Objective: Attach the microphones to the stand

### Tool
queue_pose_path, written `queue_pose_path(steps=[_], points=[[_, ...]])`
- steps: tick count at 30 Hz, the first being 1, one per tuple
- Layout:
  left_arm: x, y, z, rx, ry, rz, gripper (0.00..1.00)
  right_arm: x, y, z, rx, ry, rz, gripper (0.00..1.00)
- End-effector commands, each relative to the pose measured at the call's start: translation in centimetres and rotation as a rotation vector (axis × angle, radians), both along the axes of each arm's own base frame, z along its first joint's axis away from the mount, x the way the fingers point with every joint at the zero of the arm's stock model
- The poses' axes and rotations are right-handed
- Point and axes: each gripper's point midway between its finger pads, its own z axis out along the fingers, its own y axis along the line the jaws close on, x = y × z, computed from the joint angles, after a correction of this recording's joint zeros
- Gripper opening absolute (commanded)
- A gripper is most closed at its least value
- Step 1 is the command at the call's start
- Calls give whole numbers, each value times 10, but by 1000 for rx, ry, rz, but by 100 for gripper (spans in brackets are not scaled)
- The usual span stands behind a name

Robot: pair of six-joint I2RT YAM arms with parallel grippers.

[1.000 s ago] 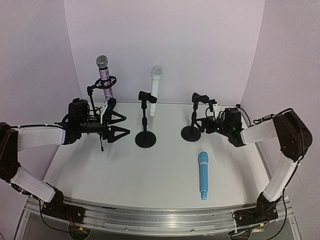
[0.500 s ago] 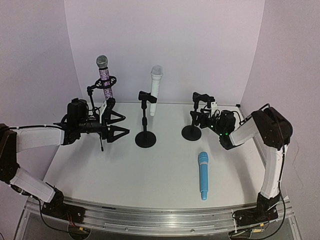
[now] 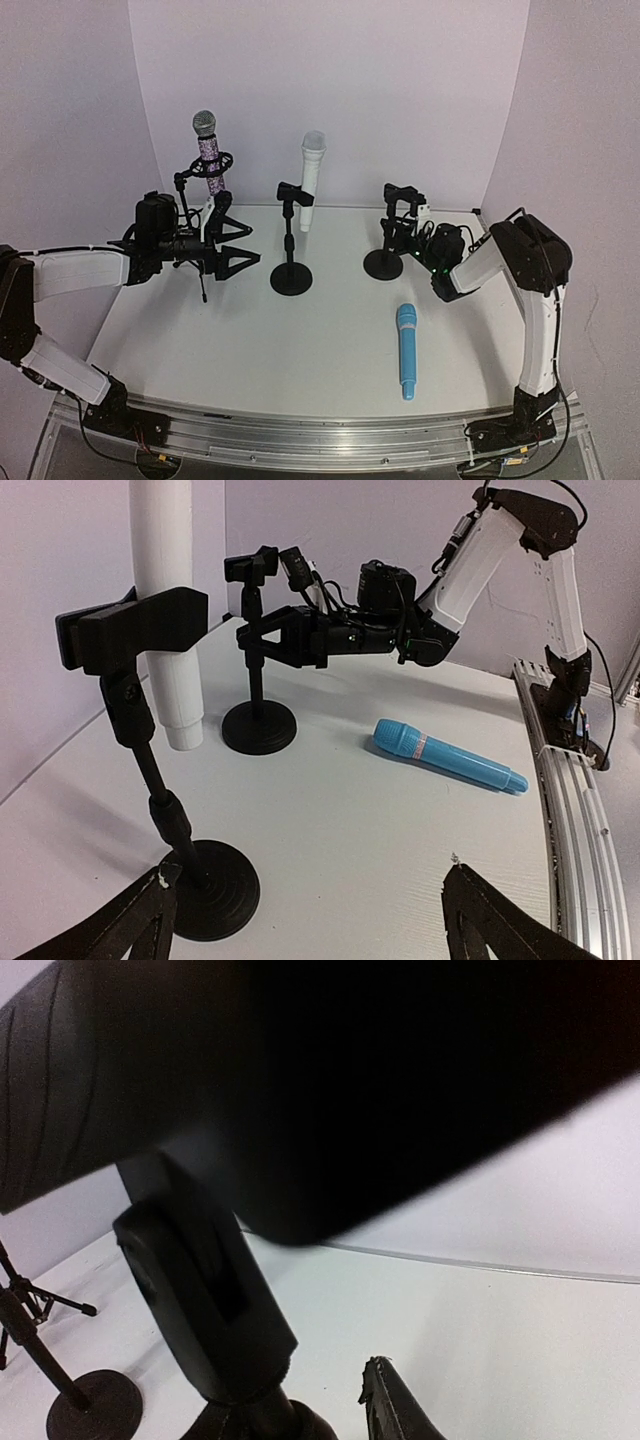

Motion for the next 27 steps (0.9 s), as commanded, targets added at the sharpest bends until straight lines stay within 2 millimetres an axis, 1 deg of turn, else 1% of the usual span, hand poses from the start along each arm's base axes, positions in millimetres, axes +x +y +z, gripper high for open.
queue_pose_path(steps=[1, 3, 5, 7, 9, 12, 15, 16, 18, 20, 21, 23, 24, 25, 27], points=[[9, -1, 17, -11, -53, 6, 92, -3, 5, 11, -1, -55, 9, 23], [9, 0, 17, -11, -56, 4, 92, -5, 5, 12, -6, -59, 13, 14], [9, 0, 17, -10, -59, 5, 92, -7, 7, 15, -13, -68, 20, 9], [10, 1, 18, -11, -61, 9, 92, -10, 11, 23, -17, -87, 26, 4], [10, 2, 22, -14, -69, 12, 92, -15, 16, 39, -17, -122, 23, 0], [9, 5, 29, -18, -86, 16, 92, -29, 28, 69, -17, -183, 6, 0], [5, 7, 38, -24, -110, 16, 92, -55, 44, 102, -12, -240, -5, 0], [2, 8, 41, -26, -119, 14, 92, -65, 51, 109, -17, -253, -10, 0], [-4, 10, 46, -30, -136, 12, 93, -86, 62, 117, -37, -263, -26, 0], [-9, 12, 49, -32, -145, 8, 93, -110, 80, 119, -35, -257, -11, 0], [-12, 13, 51, -35, -151, 6, 93, -120, 85, 120, -39, -257, -14, 0], [-17, 14, 54, -41, -161, 3, 93, -145, 102, 121, -53, -264, -2, 0], [-19, 15, 55, -44, -166, 0, 93, -156, 108, 121, -56, -264, -6, 0], [-21, 15, 55, -46, -166, -3, 93, -170, 119, 122, -58, -266, 11, 0], [-25, 16, 56, -48, -172, -8, 93, -193, 134, 121, -70, -268, 20, 0]])
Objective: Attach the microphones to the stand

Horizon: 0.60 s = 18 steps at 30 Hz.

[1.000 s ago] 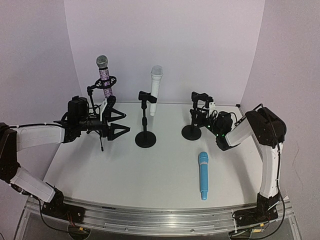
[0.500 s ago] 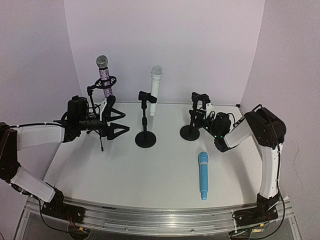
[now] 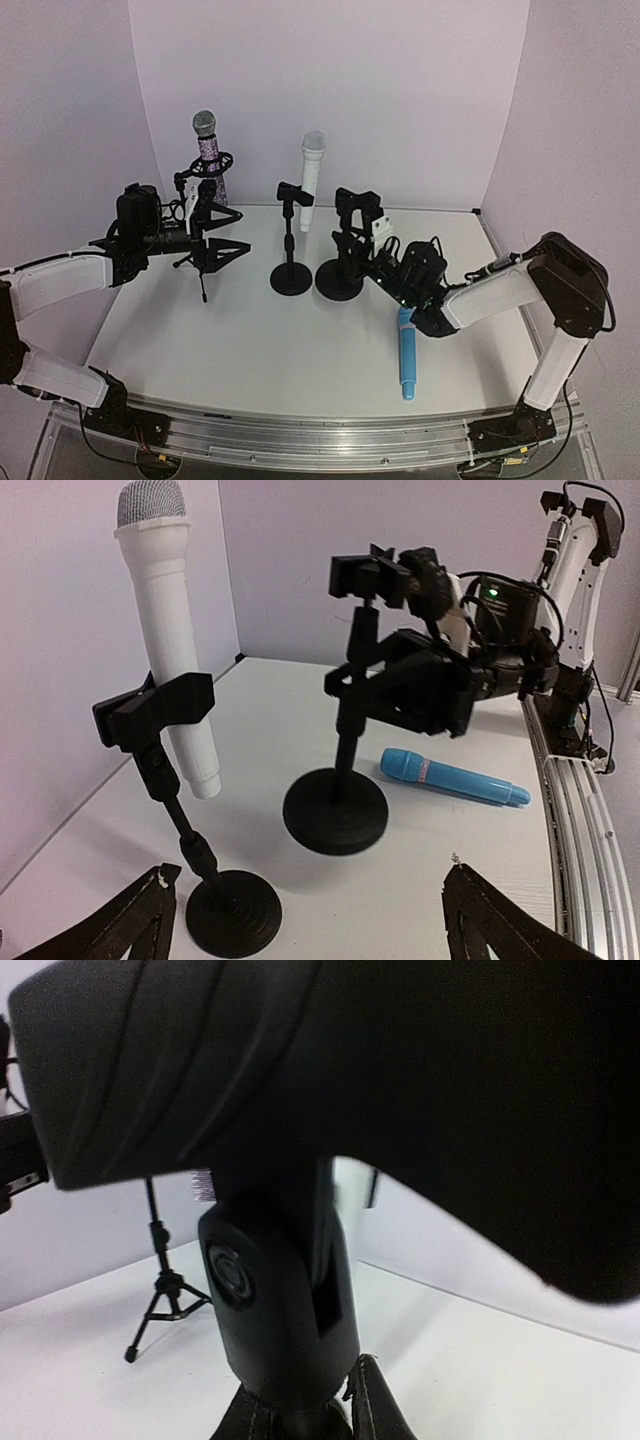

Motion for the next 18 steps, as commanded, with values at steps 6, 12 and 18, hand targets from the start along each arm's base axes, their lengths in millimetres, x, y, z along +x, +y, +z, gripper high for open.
queue_pose_path(steps=[6, 12, 18], points=[[-21, 4, 17, -22, -67, -48, 93, -86, 54, 15, 38, -46, -16, 0], [-26, 3, 17, -29, -61, -75, 93, -96, 77, -11, 113, 31, 3, 0], [-28, 3, 16, -29, -58, -79, 93, -93, 92, -40, 114, 73, -22, 0]])
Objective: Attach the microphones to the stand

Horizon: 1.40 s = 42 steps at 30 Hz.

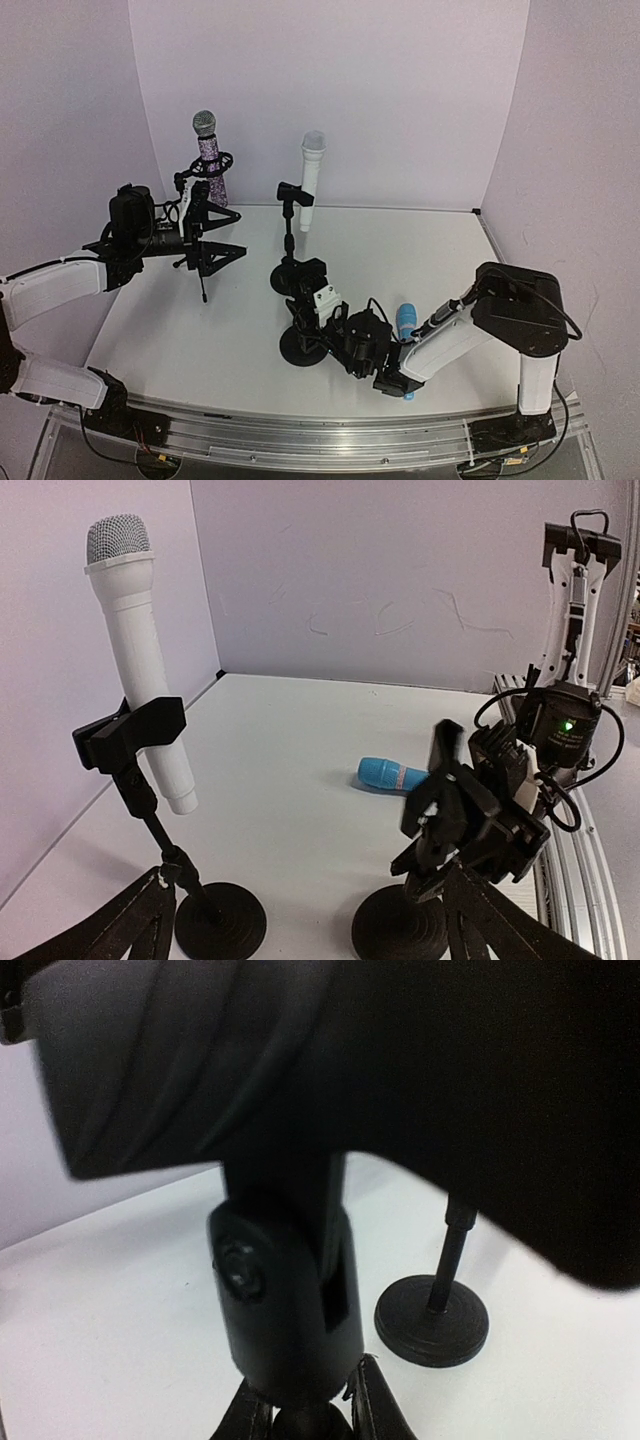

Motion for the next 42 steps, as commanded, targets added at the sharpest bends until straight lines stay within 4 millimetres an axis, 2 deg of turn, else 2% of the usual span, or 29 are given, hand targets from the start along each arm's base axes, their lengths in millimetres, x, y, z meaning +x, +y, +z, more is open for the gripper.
queue_pose_path(steps=[1, 6, 10, 12, 16, 20, 23, 25, 29, 31, 34, 38, 40, 42], points=[[-8, 2, 5, -10, -27, -22, 93, 10, 5, 39, 199, -22, -66, 0], [-8, 1, 4, -9, -24, -27, 93, 11, 3, 21, 219, 38, -79, 0], [-7, 1, 4, -9, -23, -30, 93, 5, 3, 20, 200, 31, -55, 1], [-7, 0, 3, -6, -20, -38, 93, 3, 3, 24, 184, 11, -48, 15], [-14, -1, 0, 7, -50, -81, 93, 0, 0, 28, 177, 0, -39, 52], [-18, -3, -3, 19, -50, -112, 94, -3, -4, 30, 178, 3, -27, 66], [-20, -6, -3, 27, -32, -130, 97, -8, -10, 30, 175, 13, -27, 82], [-21, -10, -2, 36, -15, -139, 99, -13, -17, 28, 169, 29, -38, 86], [-28, -20, 0, 53, 8, -137, 100, -34, -43, 8, 59, 135, -84, 89], [-35, -27, -2, 67, 14, -156, 100, -41, -61, -9, -33, 245, -109, 90], [-41, -36, 1, 74, 22, -179, 100, -54, -93, -21, -101, 420, -148, 89], [-47, -44, 2, 77, 2, -210, 100, -69, -153, -37, -245, 603, -282, 88], [-49, -46, -1, 87, -12, -220, 100, -72, -188, -38, -283, 656, -380, 89], [-50, -48, -2, 90, -17, -229, 100, -69, -227, -29, -238, 734, -522, 88]])
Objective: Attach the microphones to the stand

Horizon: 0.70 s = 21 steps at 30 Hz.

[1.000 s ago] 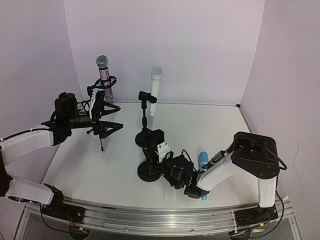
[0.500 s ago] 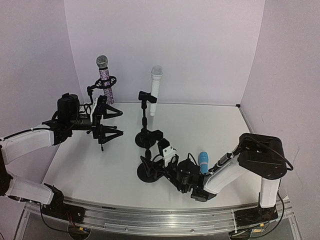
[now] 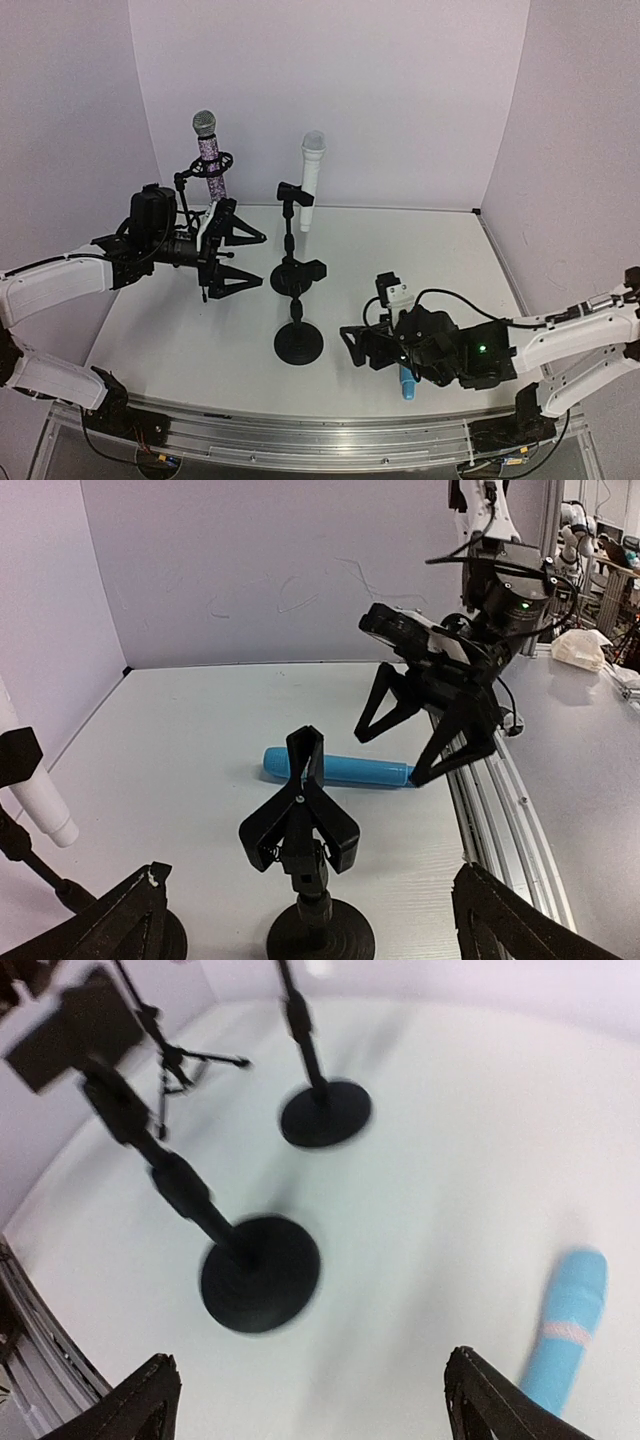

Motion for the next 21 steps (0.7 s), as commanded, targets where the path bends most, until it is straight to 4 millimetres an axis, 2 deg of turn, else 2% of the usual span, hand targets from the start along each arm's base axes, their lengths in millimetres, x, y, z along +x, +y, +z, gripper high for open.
queue_pose_path(steps=[1, 2, 3, 4, 6, 9, 13, 17, 19, 21], points=[[2, -7, 9, 0, -46, -18, 100, -4, -119, -29, -206, 272, -366, 87], [2, -9, 10, -1, -46, -23, 100, -2, -144, -30, -224, 353, -452, 86], [2, -10, 11, -3, -48, -28, 100, -1, -159, -28, -225, 417, -504, 84], [3, -11, 11, -4, -50, -32, 100, 0, -170, -26, -220, 471, -546, 83], [4, -12, 12, -7, -55, -33, 100, 5, -176, -23, -235, 534, -562, 83], [6, -13, 13, -7, -48, -27, 100, 17, -166, -30, -248, 684, -532, 83], [4, -13, 15, -12, -36, -32, 100, 37, -131, -50, -254, 923, -397, 86], [3, -13, 17, -14, -32, -34, 100, 61, -100, -59, -281, 976, -300, 84], [3, -12, 16, -14, -33, -29, 100, 69, -97, -72, -305, 1003, -306, 80], [3, -12, 16, -16, -33, -26, 100, 71, -104, -87, -330, 1040, -331, 74]])
